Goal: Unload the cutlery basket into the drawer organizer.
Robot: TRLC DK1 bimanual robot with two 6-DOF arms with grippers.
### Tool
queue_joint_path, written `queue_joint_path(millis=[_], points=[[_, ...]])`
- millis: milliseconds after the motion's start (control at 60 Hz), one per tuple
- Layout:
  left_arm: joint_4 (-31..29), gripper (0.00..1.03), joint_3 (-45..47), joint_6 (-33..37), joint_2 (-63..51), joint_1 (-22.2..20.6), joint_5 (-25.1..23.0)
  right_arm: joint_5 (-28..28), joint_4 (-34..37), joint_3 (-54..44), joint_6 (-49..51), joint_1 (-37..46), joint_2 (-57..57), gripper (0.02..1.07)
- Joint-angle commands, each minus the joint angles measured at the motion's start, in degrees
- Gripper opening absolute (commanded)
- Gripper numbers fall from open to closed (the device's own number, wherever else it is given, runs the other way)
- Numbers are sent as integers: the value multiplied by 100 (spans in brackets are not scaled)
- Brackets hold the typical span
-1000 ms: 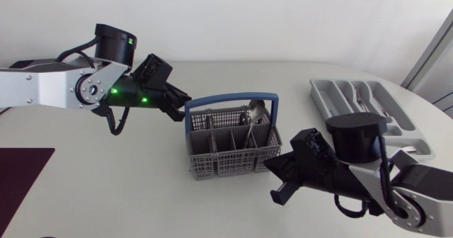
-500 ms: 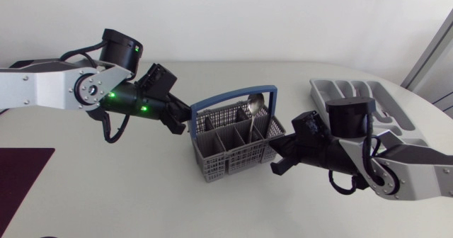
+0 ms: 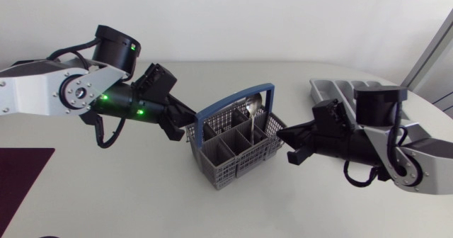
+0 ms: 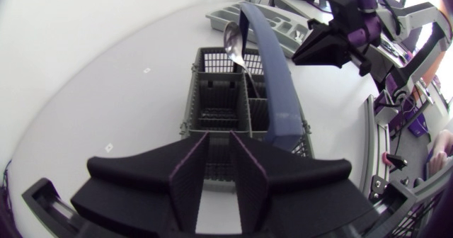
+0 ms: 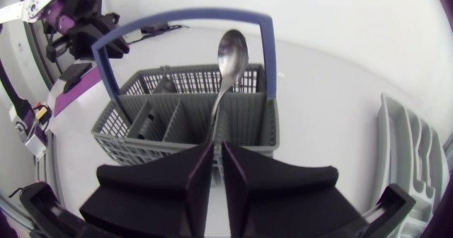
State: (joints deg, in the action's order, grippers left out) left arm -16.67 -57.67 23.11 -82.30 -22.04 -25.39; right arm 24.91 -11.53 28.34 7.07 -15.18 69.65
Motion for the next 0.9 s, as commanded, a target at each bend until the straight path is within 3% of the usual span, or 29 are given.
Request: queue_joint_path(millis=[0, 150, 417, 883], points=[[-47, 38, 203, 106, 144, 95, 51, 129, 151, 207, -127, 33, -223, 40], [-100, 47, 300, 70, 267, 51, 148, 427, 230, 585, -417, -3, 93, 51], [-223, 54, 230, 62, 364, 7, 210, 1060, 37, 1183, -821, 182, 1165, 51], [-197, 54, 247, 62, 329, -98, 280, 1034, -543, 1499, -971, 147, 2027, 51]])
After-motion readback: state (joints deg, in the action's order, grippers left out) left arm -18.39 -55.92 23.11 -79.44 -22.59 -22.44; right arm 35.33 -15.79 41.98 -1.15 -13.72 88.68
